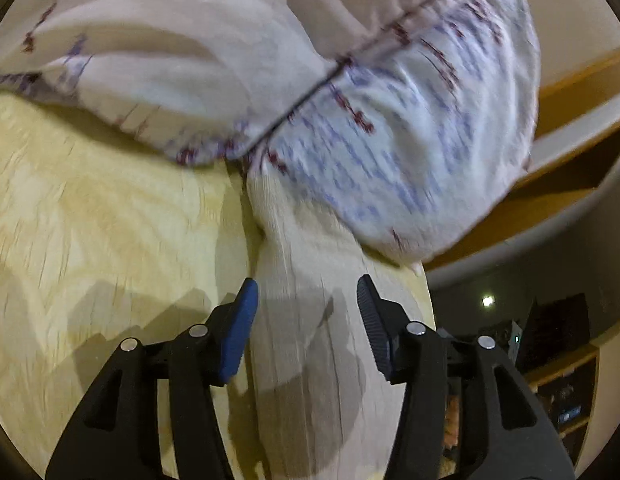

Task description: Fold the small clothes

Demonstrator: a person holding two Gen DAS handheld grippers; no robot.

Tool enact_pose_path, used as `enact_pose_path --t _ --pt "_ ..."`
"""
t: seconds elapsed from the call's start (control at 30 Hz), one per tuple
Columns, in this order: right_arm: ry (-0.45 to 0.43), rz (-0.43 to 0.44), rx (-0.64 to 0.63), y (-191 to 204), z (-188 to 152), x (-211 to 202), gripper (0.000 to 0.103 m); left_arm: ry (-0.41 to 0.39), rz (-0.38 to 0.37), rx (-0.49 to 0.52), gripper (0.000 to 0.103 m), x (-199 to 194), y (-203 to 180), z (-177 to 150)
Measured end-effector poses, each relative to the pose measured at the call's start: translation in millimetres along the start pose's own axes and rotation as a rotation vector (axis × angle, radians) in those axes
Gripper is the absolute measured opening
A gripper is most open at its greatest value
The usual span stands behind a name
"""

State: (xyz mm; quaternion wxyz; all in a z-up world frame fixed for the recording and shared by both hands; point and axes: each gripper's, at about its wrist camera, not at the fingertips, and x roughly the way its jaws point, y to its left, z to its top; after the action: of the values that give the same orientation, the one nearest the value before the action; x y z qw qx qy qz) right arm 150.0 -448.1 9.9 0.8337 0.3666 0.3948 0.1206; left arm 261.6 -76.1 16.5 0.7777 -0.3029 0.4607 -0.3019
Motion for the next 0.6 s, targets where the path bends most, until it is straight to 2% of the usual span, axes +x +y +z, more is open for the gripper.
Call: enact_pose_path --t 0.07,0.13,0.17,0.2,0.3,0.33,0.4,0.47,0.53,0.57,0.6 --pt "0.014 0.015 -0.010 4 -9 1 0.051 0.028 -0.007 0.018 0.053 -4 -3 -17" --pt "0.038 -0.002 -0.040 8 -17 3 0.042 0.042 -0.010 0.028 0.053 -1 -7 -29" --pt "0.052 -0.019 -0.053 10 -19 7 0.022 0.047 -0.010 0.036 0.053 0 -10 -34" --pt "0.055 -0.035 -0.067 10 -21 8 0.012 0.040 0.010 0.057 0.053 0 -13 -37" --pt "-0.013 -0.088 -0.055 5 -19 -2 0.009 0.039 0.037 0.085 0.054 -4 -13 -35" --pt "-0.032 -0.104 -0.035 1 -16 -4 0.009 0.046 0.039 0.082 0.057 -2 -14 -38" --pt "-0.012 -0.123 0.001 -9 -14 2 0.009 0.056 0.048 0.074 0.062 0 -14 -41" --pt "0.008 -0.120 -0.015 -7 -17 7 0.011 0.064 0.050 0.068 0.065 -4 -7 -44" --pt "0.001 -0.077 -0.004 -5 -19 -2 0.024 0.073 0.035 0.056 0.069 1 -7 -46" --pt "-0.002 -0.056 0.011 -7 -19 -7 0.037 0.076 0.032 0.052 0.071 1 -7 -47" --pt "-0.008 -0.038 0.019 -7 -19 -12 0.054 0.077 0.032 0.048 0.073 3 -7 -48"
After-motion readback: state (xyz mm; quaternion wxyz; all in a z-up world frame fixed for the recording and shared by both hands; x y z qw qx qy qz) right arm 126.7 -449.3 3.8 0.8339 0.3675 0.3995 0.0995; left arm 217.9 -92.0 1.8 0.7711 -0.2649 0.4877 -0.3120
